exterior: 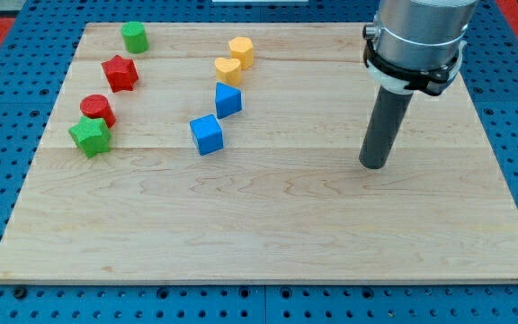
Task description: Place the arm towards the right side of the blue block
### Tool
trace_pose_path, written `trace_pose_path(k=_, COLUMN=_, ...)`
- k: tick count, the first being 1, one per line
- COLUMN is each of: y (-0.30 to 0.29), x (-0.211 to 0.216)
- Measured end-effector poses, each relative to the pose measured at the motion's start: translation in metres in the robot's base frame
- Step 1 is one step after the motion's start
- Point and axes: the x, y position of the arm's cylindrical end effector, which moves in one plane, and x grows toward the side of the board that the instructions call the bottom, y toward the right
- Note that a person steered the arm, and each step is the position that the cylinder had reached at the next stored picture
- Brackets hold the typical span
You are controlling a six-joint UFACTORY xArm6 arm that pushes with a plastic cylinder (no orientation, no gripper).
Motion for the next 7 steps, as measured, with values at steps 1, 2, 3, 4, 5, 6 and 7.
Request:
trace_pose_path(k=1, y=0.0, x=0.01)
trace_pose_path(k=2, y=-0.032, x=0.016)
trace_pose_path(k=3, y=-0.047, x=0.013)
trace_pose_path(k=4, y=-0.05, x=0.003)
trace_pose_path(k=5, y=-0.05, x=-0.009)
trace_pose_path(k=6, y=-0.05, x=-0.017)
trace_pose_path(k=7, y=-0.05, x=-0.029)
